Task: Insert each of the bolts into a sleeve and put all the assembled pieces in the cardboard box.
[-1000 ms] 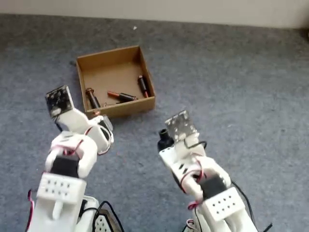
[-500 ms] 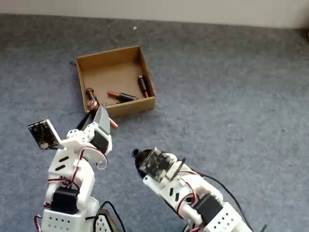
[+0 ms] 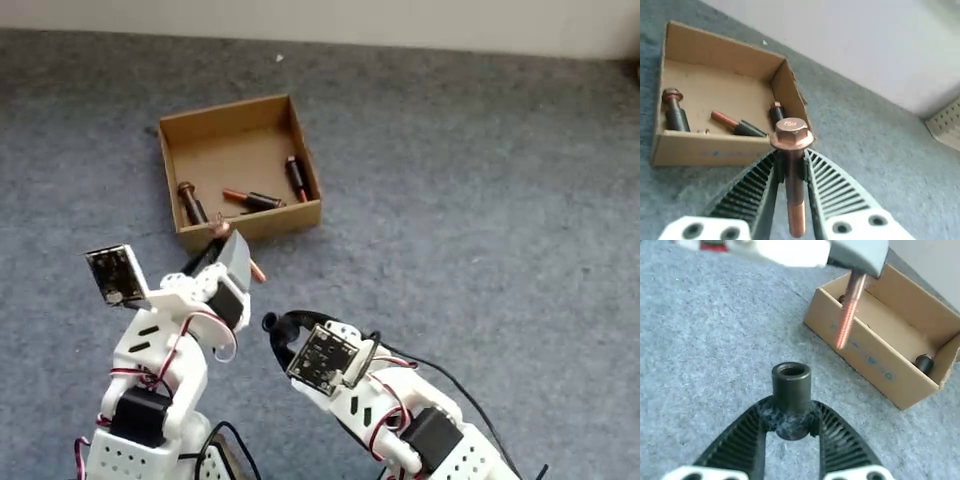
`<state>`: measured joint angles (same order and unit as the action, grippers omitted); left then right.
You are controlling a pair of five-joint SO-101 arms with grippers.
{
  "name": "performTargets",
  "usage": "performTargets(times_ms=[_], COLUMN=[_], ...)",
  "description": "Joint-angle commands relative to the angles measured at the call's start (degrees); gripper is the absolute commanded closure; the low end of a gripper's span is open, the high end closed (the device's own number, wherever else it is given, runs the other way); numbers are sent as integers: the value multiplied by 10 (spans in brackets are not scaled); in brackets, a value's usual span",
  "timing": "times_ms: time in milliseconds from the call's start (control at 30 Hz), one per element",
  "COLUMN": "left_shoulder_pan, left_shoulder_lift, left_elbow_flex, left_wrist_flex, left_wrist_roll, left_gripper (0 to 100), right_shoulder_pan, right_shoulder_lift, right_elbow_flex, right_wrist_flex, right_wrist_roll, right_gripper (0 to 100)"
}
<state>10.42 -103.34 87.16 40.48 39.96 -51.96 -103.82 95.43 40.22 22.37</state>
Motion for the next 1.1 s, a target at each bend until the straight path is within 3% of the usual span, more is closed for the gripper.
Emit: performTargets(times_ms=[0, 367, 600, 1067], left_shoulder_pan=[49, 54, 59, 100], left_shoulder_lift=[-6, -7, -7, -7], left_elbow_flex=[-69, -118, -169, -154], left_wrist_flex=[83, 122, 210, 209], left_wrist_roll=[6, 25, 34, 33], left_gripper=[995, 995, 995, 995], right_shoulder_pan=[19, 19, 19, 19], right_shoulder_lift=[-8, -8, -8, -8], right_elbow_flex=[7, 13, 13, 13], right_wrist_flex=[-3, -3, -3, -3], right_wrist_roll=[3, 3, 3, 4], right_gripper=[993, 993, 993, 993])
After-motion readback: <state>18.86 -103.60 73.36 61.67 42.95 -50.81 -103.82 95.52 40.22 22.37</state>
